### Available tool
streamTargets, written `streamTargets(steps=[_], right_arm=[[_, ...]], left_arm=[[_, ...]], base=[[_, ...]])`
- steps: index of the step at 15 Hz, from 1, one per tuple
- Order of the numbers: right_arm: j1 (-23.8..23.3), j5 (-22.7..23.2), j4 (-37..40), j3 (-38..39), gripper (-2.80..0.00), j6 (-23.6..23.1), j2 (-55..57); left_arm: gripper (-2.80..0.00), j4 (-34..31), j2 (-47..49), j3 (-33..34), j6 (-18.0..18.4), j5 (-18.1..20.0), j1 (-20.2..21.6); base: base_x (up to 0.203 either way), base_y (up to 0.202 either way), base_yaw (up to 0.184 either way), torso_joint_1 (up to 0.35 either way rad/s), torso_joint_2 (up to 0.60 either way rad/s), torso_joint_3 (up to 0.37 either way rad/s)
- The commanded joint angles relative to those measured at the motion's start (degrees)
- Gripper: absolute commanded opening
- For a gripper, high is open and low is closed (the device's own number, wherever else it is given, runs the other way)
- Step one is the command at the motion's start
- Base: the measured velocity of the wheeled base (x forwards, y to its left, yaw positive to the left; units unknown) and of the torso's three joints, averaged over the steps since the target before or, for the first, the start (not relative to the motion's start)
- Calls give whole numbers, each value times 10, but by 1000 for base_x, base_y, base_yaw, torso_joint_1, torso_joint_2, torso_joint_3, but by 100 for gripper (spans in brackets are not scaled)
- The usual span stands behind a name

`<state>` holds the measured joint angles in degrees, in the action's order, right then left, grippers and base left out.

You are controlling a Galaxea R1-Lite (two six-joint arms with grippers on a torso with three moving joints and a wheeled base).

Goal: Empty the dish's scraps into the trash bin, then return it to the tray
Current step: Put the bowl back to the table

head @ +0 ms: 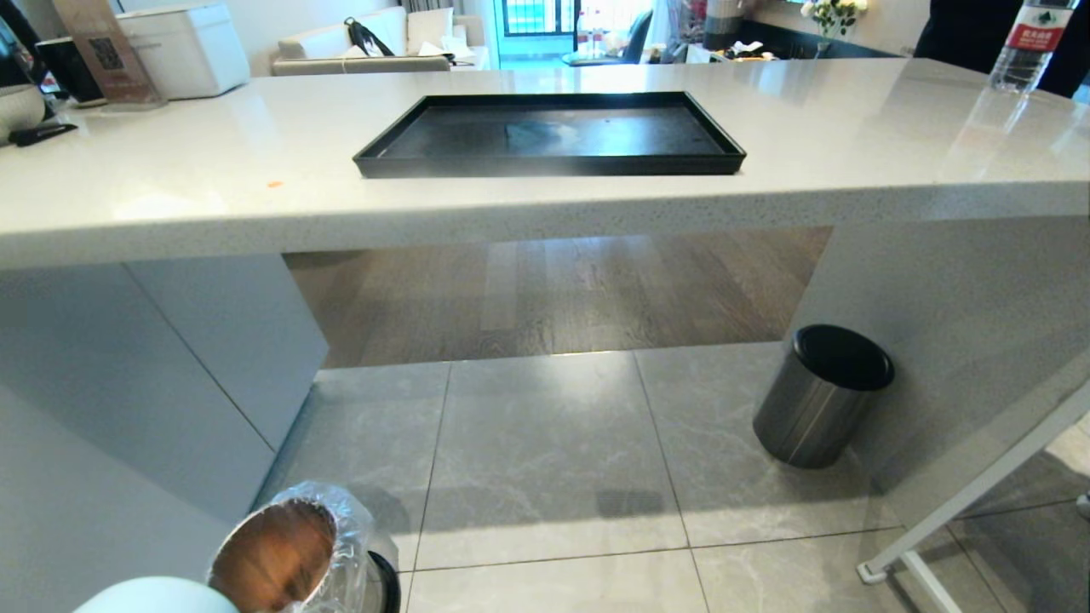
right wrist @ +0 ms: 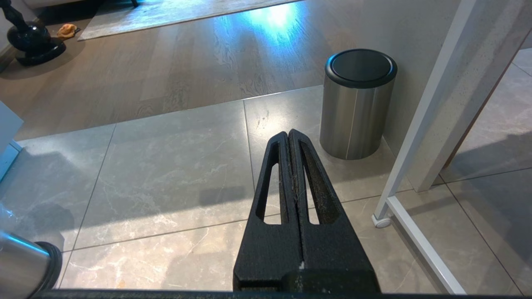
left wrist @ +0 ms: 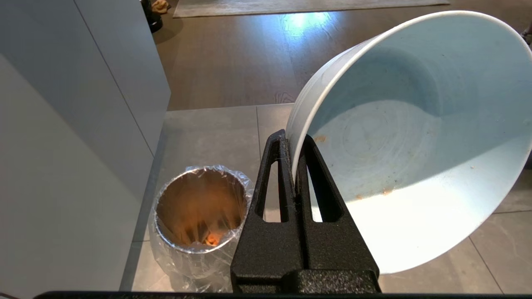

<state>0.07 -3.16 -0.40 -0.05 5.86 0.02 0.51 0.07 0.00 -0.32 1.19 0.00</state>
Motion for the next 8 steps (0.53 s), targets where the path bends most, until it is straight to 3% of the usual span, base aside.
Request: streamTargets(steps=[1, 8], right_arm=[[0, 0, 1, 0, -280, 0, 0], [0, 0, 0, 0, -280, 0, 0]], left_arm=[[-280, -1, 0, 0, 0, 0, 0], [-280, 0, 0, 0, 1, 0, 0]], base=[[0, 0, 0, 0, 0, 0], [0, 0, 0, 0, 0, 0]])
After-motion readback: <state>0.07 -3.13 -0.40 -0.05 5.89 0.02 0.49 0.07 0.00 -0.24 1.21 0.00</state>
